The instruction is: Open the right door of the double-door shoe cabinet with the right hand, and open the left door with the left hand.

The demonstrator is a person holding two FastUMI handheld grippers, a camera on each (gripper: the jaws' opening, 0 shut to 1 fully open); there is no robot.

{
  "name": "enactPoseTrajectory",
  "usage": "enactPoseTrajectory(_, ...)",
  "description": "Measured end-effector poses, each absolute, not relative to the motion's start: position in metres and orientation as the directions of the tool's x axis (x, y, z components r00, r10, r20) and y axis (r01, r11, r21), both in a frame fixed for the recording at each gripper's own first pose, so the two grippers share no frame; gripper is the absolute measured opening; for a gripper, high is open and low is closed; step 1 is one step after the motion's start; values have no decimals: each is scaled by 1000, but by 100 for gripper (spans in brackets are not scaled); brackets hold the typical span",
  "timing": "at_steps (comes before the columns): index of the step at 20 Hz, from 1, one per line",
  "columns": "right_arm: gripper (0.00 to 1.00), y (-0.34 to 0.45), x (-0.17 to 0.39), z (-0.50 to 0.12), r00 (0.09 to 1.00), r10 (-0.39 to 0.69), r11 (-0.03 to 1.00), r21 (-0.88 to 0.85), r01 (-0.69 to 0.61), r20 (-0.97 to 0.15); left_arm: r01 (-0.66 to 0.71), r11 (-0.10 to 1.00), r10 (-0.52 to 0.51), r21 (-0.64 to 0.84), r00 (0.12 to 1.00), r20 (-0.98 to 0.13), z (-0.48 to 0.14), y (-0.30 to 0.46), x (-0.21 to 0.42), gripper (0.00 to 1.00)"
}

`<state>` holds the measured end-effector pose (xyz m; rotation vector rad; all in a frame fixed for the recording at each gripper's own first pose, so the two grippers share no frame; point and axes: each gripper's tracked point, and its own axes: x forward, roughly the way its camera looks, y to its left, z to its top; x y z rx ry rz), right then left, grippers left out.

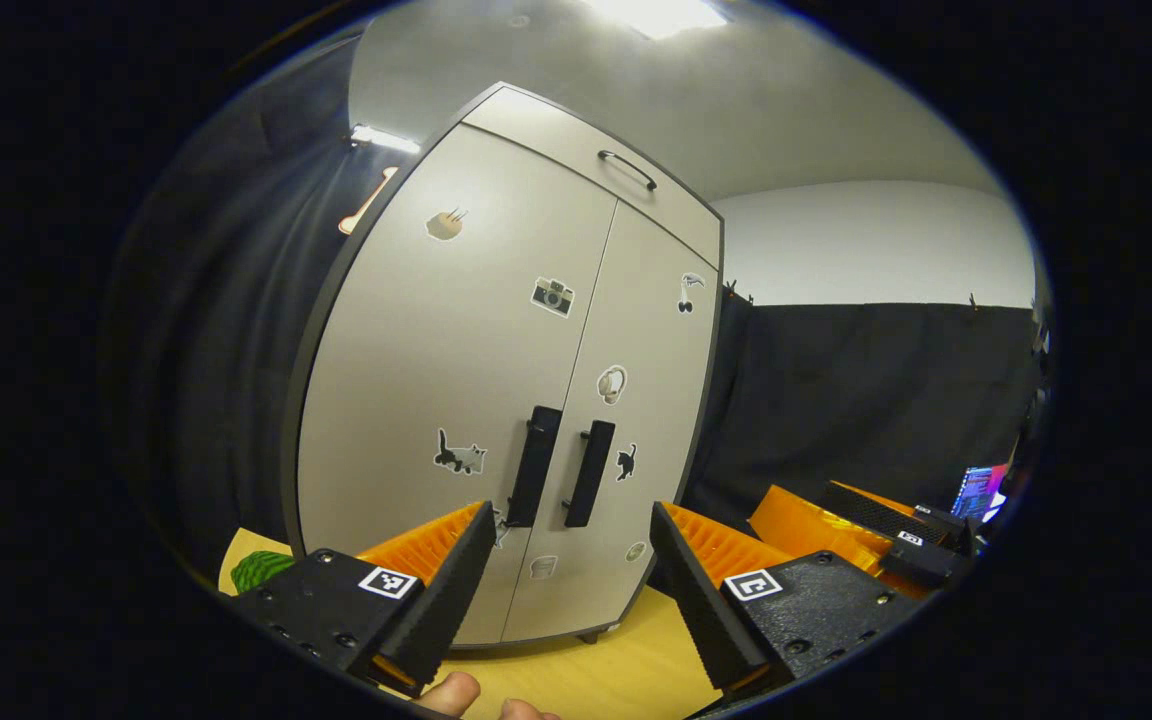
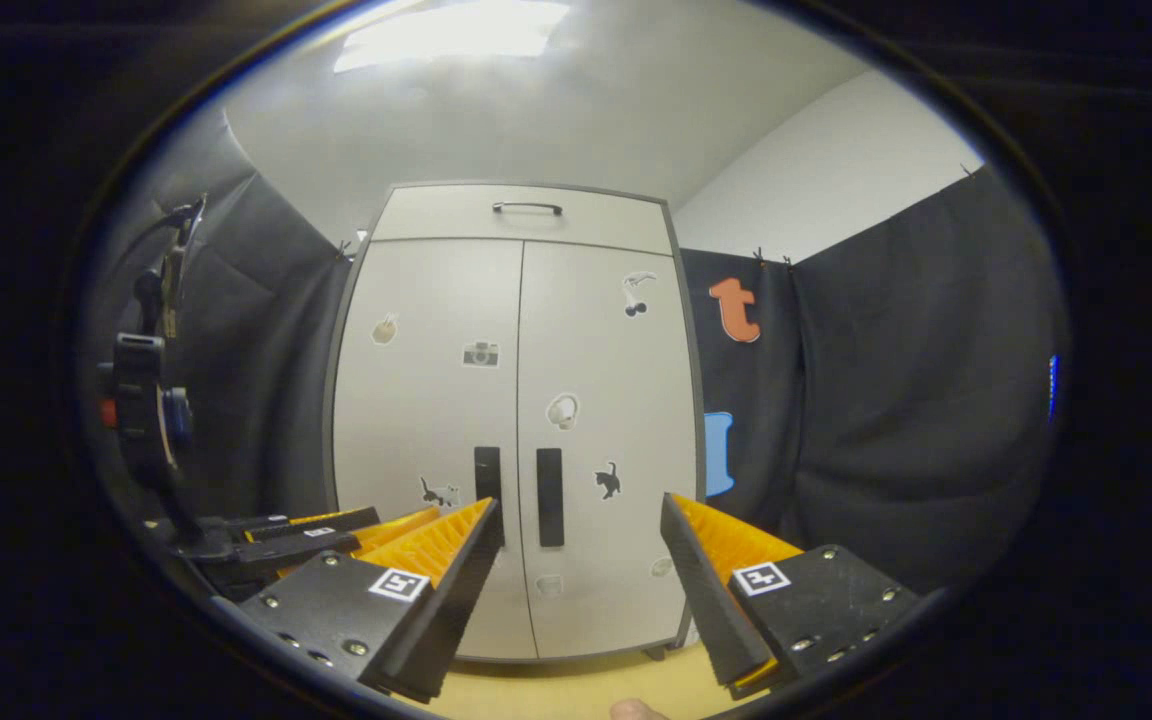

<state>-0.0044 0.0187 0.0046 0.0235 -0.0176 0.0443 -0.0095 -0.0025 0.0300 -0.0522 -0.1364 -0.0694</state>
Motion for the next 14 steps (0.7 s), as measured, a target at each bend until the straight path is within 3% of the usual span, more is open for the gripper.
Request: enactPoseTrajectory(14,92,10,-7,5,1000,-7,999,54,6,25,45,999,-46,14,979,200,44,-6,-9,95)
